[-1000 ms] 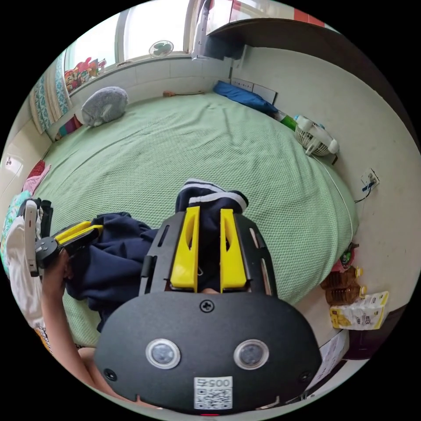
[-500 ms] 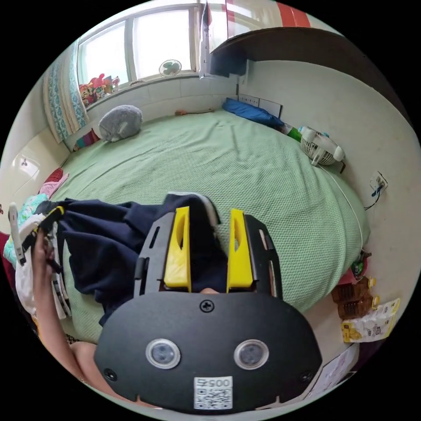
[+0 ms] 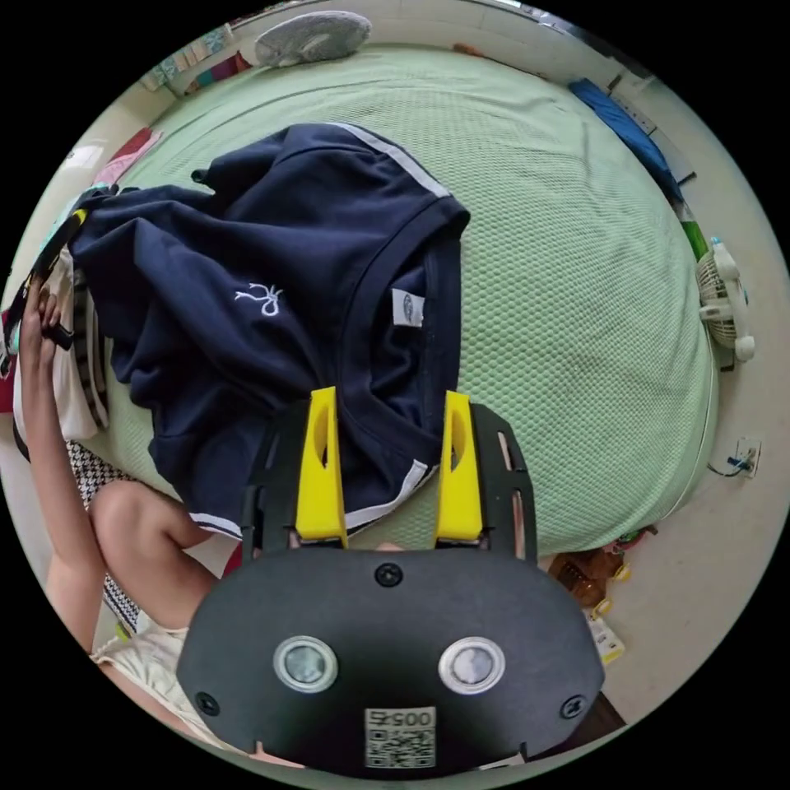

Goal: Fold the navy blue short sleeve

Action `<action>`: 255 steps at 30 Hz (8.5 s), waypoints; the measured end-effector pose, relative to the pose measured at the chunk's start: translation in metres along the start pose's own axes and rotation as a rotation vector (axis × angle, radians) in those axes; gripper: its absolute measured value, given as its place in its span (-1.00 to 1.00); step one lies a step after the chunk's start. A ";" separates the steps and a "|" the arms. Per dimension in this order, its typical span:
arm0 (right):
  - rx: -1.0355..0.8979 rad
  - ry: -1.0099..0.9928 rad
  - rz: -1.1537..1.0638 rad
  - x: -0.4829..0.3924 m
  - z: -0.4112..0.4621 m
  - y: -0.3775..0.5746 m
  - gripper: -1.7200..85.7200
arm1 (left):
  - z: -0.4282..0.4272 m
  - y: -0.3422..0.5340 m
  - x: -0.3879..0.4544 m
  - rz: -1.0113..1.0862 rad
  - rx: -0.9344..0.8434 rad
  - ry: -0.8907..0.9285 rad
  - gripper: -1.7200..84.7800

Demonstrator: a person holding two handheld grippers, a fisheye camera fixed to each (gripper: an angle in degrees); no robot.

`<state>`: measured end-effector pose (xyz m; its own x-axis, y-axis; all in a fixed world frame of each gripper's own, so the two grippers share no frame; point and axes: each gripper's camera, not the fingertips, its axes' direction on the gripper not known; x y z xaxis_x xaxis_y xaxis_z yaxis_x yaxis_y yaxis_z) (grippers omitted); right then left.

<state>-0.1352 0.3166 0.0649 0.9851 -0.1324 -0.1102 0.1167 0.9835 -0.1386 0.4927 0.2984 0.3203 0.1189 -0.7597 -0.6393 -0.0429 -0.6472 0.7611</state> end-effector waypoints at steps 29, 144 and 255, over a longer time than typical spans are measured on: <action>0.354 -0.169 -0.308 -0.187 -0.055 -0.014 -0.69 | -0.004 0.008 -0.006 0.060 -0.158 0.205 -0.86; 0.467 -0.018 0.169 0.131 -0.161 0.162 -0.98 | -0.104 -0.099 0.046 0.469 -0.212 0.261 -0.88; 0.256 -0.086 0.189 0.167 -0.070 0.079 -0.75 | -0.066 0.049 -0.082 0.236 -0.586 0.473 -0.87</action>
<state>0.0294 0.3634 -0.0328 0.9981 0.0555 -0.0255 -0.0518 0.9902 0.1293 0.5468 0.3330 0.4170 0.5870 -0.6799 -0.4395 0.3946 -0.2337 0.8886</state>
